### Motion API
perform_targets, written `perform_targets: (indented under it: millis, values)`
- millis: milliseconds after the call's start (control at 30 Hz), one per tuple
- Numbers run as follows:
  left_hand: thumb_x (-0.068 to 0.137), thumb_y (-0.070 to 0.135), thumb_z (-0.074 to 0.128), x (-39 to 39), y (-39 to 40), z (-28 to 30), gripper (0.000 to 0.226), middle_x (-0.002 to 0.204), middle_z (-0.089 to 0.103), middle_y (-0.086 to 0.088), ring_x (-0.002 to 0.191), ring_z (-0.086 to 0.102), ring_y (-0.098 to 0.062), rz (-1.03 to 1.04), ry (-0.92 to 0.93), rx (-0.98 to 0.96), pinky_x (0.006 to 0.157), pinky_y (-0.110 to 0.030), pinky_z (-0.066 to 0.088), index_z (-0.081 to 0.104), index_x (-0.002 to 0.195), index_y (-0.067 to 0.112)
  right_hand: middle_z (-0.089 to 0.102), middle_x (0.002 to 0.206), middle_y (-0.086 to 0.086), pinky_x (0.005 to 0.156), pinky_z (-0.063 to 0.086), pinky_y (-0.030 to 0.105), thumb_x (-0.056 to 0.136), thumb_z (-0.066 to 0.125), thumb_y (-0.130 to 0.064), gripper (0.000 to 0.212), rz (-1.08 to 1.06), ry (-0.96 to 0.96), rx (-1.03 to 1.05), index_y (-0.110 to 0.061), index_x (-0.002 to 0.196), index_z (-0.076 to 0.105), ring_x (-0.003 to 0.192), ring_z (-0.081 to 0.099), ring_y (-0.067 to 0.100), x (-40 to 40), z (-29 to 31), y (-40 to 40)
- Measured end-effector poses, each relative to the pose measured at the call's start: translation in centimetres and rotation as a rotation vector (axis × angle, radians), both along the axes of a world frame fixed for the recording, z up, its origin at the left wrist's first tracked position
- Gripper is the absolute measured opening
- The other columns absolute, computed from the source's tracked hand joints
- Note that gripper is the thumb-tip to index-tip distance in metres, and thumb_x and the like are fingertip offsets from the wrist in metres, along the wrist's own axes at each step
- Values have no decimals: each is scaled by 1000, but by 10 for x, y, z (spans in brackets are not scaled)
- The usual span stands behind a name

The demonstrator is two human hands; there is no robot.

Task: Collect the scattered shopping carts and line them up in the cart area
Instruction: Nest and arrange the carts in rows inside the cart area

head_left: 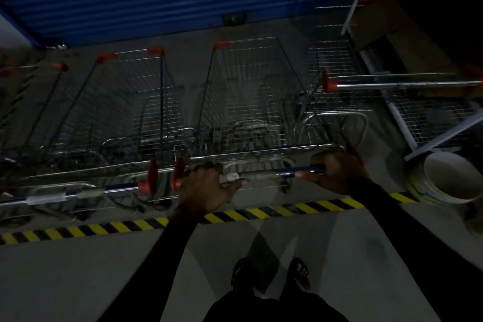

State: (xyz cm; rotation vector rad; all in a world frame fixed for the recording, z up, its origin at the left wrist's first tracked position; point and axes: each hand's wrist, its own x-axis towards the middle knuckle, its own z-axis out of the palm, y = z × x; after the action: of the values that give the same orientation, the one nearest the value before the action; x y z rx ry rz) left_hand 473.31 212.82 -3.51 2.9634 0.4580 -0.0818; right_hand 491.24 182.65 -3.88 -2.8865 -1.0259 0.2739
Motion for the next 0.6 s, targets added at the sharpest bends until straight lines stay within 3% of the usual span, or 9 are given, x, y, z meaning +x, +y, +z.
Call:
perform_targets:
  millis: [100,200,300,433,600]
  values:
    - [88,84,42,8,-23,-3,70,117,68,0,111,64,-27,-65,-110,-98,90,-44,54,69,114,25,70,81,-9,118,33,54,92,30,-89,68,20,-60,202,-33,78,66,95,70,18,-3,-6,-13]
    - [96,63,52,24,-63,-16,47,113,66,-2,111,61,-31,-238,-225,-103,91,-48,51,71,109,21,74,106,2,90,56,49,101,52,-65,51,-127,-124,366,-20,101,75,107,70,31,-21,-3,-36]
    - [98,46,59,46,-112,-17,37,111,68,-9,109,62,-37,-350,-356,-141,91,-50,52,75,107,14,72,108,10,71,58,44,99,70,-38,32,-342,-268,445,-13,120,73,92,69,34,-55,12,-62]
    - [95,42,56,77,-180,-1,37,108,68,-8,106,62,-36,-524,-377,-247,88,-51,54,76,101,12,71,105,8,71,56,40,98,71,-40,30,-660,-241,450,-15,113,74,95,69,33,-93,16,-110]
    - [92,43,51,108,-261,15,42,106,68,-10,105,61,-36,-749,-310,-316,85,-50,55,74,102,9,71,106,5,67,55,38,97,71,-39,29,-837,-256,446,-15,112,72,92,69,29,-129,14,-171]
